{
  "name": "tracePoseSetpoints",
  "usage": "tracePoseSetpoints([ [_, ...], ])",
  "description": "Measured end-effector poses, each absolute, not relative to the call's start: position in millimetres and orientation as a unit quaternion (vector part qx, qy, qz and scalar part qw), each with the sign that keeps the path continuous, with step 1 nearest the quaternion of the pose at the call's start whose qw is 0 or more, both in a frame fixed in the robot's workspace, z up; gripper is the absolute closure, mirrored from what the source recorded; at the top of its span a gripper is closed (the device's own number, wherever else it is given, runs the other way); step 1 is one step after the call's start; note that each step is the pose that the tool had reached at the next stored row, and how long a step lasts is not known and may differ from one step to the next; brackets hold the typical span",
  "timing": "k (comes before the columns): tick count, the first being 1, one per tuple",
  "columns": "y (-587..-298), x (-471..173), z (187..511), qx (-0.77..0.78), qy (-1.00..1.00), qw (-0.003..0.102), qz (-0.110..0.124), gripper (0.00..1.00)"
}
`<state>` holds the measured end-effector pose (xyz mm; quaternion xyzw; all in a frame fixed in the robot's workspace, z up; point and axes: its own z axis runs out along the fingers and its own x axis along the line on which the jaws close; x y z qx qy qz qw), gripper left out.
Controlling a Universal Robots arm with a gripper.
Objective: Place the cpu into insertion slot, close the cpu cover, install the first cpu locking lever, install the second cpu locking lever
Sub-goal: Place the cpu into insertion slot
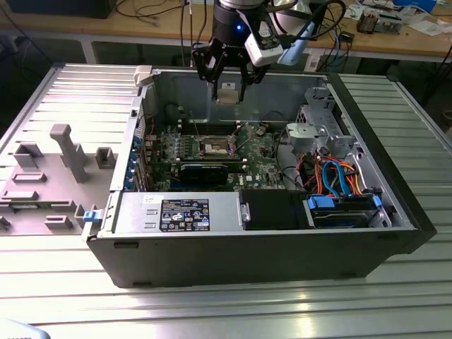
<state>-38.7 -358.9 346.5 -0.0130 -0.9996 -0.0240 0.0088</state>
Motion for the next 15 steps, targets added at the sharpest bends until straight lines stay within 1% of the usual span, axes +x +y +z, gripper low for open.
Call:
tracePoseSetpoints([
  [15,-359.8,-41.5,340.5,-0.012,-1.000,0.009,-0.024,0.45],
])
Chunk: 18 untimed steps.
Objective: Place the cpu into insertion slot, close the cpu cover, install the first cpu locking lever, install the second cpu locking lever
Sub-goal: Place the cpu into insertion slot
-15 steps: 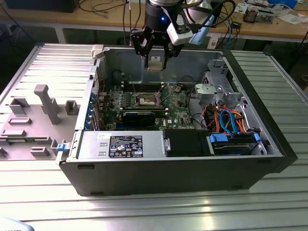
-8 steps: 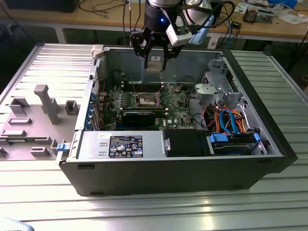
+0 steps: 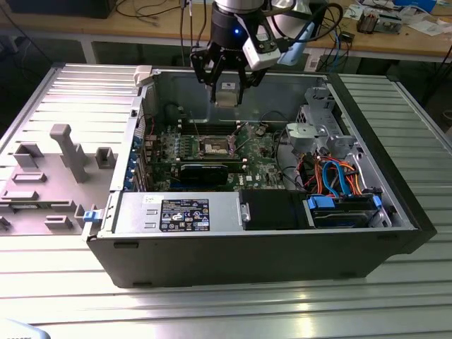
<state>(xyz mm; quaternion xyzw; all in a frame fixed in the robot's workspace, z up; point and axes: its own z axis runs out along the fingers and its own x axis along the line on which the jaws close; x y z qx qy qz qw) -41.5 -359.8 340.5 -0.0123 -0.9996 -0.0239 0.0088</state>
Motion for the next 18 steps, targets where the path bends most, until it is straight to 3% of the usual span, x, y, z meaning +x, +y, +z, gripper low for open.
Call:
tracePoseSetpoints([
  [18,-360.0,-42.2,329.7,-0.012,-1.000,0.009,-0.024,0.45],
])
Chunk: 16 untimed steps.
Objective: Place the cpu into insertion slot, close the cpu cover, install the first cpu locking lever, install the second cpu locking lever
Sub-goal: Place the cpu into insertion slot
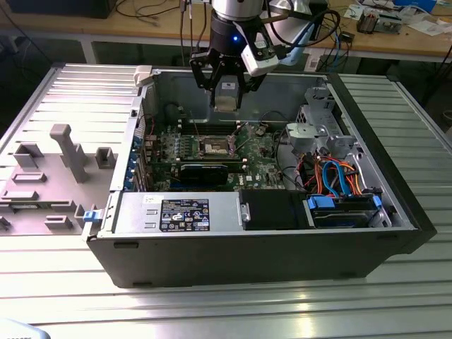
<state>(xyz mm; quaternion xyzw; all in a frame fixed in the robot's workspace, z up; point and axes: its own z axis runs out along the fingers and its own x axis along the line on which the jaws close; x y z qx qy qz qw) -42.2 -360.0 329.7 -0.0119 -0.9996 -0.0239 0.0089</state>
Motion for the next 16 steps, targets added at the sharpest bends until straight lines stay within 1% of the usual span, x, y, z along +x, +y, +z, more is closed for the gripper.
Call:
tracePoseSetpoints([
  [16,-361.5,-42.3,316.0,-0.012,-1.000,0.009,-0.024,0.45],
])
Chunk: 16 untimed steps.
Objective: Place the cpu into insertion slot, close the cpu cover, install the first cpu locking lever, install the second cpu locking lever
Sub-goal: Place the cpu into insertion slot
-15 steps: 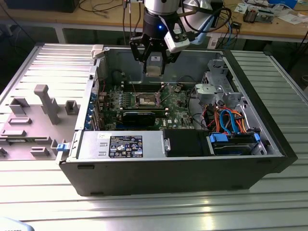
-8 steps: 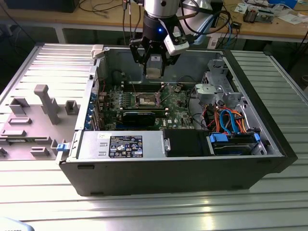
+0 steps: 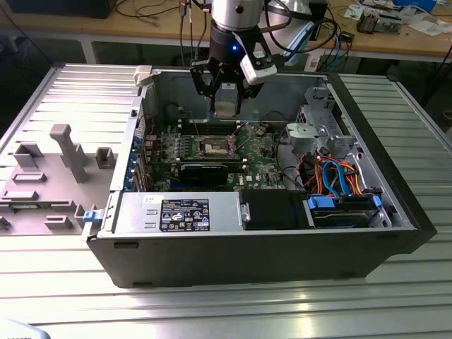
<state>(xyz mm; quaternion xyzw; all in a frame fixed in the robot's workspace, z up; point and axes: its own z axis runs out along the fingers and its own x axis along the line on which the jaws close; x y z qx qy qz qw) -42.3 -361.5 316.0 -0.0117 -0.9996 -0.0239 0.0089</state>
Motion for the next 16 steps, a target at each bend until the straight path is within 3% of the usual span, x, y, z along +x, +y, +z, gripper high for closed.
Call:
tracePoseSetpoints([
  [16,-362.7,-42.3,310.7,-0.019,-1.000,0.009,-0.024,0.45],
])
